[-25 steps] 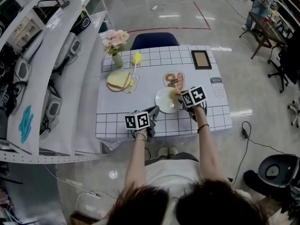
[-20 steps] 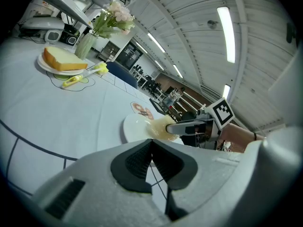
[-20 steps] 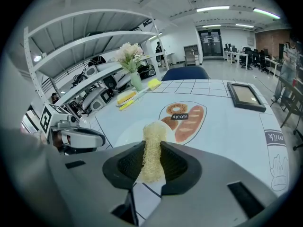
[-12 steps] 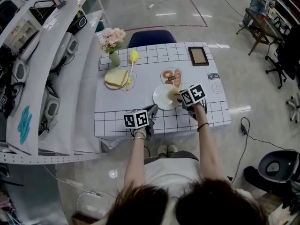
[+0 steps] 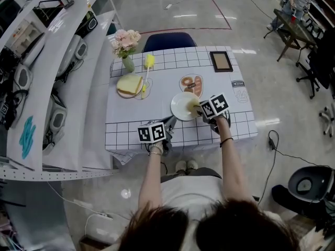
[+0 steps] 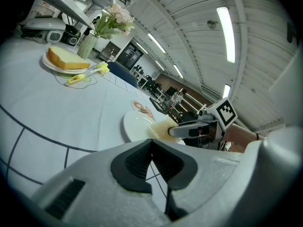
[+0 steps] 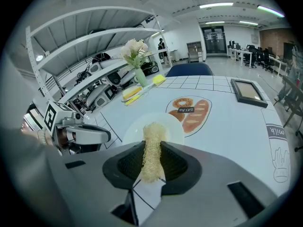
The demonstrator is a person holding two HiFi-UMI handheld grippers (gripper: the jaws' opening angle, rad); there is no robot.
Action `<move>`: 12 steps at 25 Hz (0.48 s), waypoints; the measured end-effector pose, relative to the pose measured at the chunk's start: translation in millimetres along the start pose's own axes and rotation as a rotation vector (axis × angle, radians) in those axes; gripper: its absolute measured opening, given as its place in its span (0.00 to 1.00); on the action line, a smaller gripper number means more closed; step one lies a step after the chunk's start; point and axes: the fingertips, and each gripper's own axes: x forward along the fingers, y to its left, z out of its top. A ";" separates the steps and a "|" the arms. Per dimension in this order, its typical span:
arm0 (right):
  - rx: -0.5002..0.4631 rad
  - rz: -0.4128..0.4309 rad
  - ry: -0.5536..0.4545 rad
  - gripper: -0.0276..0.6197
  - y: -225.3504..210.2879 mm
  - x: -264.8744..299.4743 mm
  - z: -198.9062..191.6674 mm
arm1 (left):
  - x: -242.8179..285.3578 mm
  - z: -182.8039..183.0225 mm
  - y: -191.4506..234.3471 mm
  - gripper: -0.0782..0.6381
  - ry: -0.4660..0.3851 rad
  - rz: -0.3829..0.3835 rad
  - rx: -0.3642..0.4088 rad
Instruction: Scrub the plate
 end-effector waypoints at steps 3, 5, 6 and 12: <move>-0.008 0.004 0.003 0.16 2.8 0.6 -0.3 | -2.0 -0.2 0.8 0.12 -0.005 0.002 0.000; -0.013 0.007 0.007 0.16 5.4 0.6 -0.4 | -3.6 -0.7 0.9 0.12 -0.007 0.004 -0.004; -0.014 0.009 0.009 0.16 7.2 0.6 -0.9 | -4.4 -1.5 0.8 0.12 -0.007 0.005 -0.006; -0.021 0.029 0.020 0.16 17.4 3.4 -3.9 | -7.0 -4.7 0.2 0.12 -0.009 0.007 -0.008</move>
